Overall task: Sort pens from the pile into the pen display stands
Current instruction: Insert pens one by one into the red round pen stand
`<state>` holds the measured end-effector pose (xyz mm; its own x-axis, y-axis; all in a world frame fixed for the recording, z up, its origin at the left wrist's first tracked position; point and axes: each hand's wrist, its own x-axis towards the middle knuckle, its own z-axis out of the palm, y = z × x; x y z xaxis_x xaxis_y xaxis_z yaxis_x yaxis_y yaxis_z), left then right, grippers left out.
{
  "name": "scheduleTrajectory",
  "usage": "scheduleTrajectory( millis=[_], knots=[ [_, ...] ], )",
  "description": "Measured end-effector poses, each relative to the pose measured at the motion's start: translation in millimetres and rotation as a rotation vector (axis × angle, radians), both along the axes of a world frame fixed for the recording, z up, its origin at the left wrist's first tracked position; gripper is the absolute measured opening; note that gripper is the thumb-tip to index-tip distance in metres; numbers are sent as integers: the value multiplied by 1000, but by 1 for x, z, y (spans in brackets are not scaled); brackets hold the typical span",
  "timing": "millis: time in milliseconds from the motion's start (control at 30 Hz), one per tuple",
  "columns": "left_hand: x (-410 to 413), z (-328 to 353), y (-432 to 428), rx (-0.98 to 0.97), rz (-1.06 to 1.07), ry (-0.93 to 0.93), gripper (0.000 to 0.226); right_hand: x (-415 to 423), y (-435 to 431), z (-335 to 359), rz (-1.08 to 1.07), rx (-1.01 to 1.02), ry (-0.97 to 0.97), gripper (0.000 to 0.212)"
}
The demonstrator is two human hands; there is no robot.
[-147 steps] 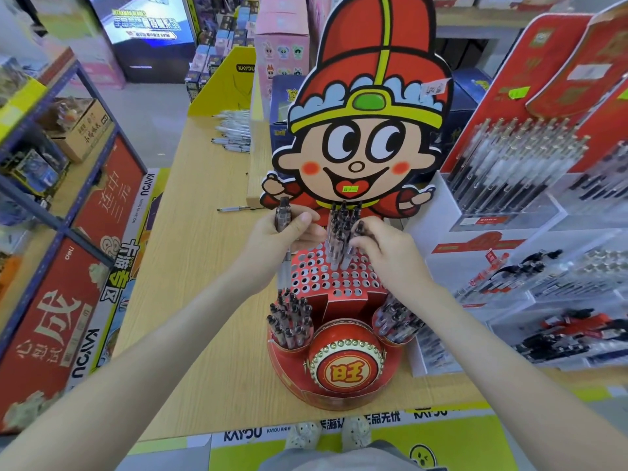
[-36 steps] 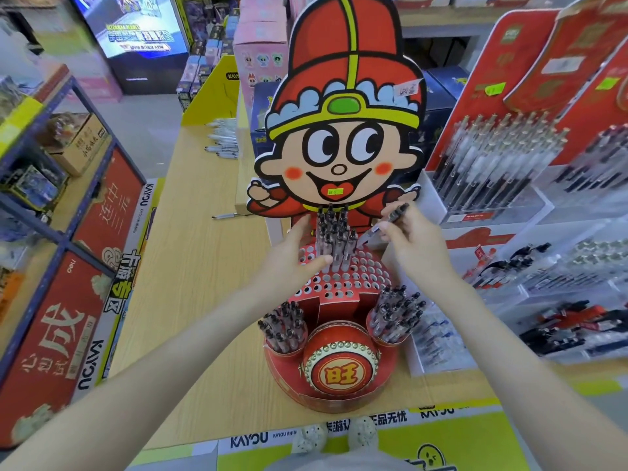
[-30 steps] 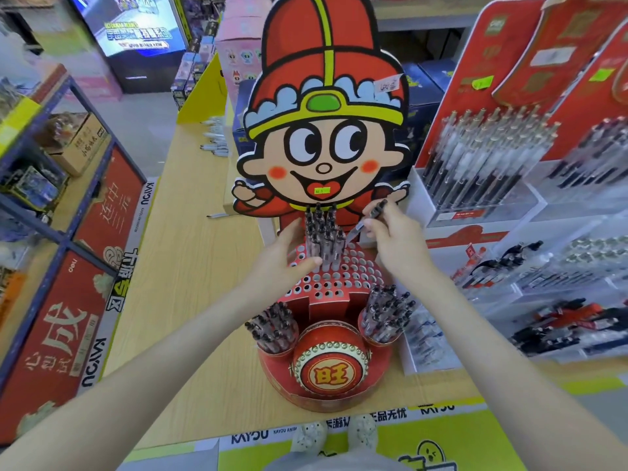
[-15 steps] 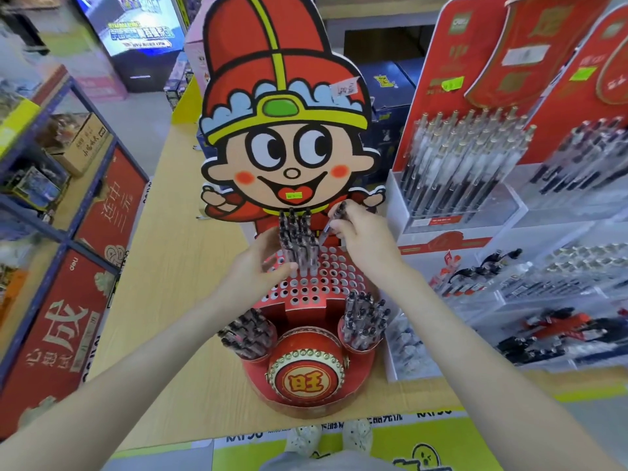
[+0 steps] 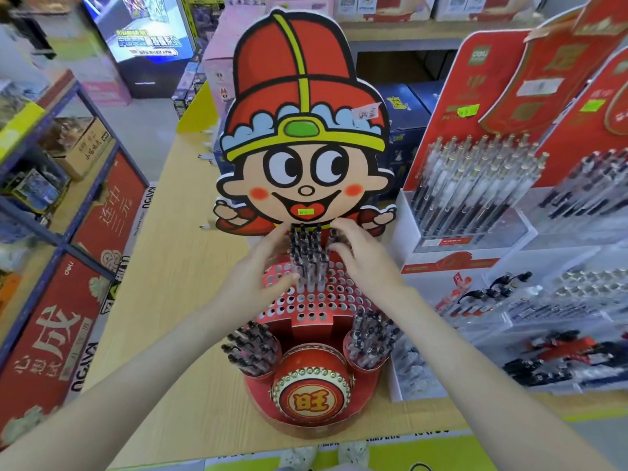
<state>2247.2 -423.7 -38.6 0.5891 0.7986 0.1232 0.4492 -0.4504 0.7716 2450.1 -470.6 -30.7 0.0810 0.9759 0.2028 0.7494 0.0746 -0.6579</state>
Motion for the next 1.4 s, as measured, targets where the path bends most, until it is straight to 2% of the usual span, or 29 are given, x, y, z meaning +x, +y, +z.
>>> scheduleTrajectory(
  millis=[200, 333, 533, 767, 933, 1033, 1100, 1233, 1400],
  knots=[
    [-4, -4, 9, 195, -81, 92, 68, -7, 4, 2, 43, -5, -95, 37],
    [-7, -4, 16, 224, -117, 122, 66, -9, 3, 0, -38, -64, -97, 35],
    [-13, -6, 23, 232, -171, 144, 66, -20, -3, -8, -150, -93, -61, 44],
    [-35, 6, 14, 252, -145, 100, 64, -45, -29, 24, -286, 96, -20, 40],
    [-77, 15, -12, 275, -71, 85, 52, -108, -56, 47, -228, 324, -117, 35],
    [-114, 12, -28, 294, -2, 110, 50, -161, -71, 43, -145, 363, -173, 32],
    [-141, 5, -37, 274, 34, 145, 49, -196, -78, 33, -121, 347, -193, 30],
    [-193, -9, -40, 303, 23, 199, 49, -254, -83, 9, -102, 226, -112, 27],
    [-243, -18, -8, 252, 56, 228, 49, -309, -48, -17, -130, 57, -77, 30]
  ],
)
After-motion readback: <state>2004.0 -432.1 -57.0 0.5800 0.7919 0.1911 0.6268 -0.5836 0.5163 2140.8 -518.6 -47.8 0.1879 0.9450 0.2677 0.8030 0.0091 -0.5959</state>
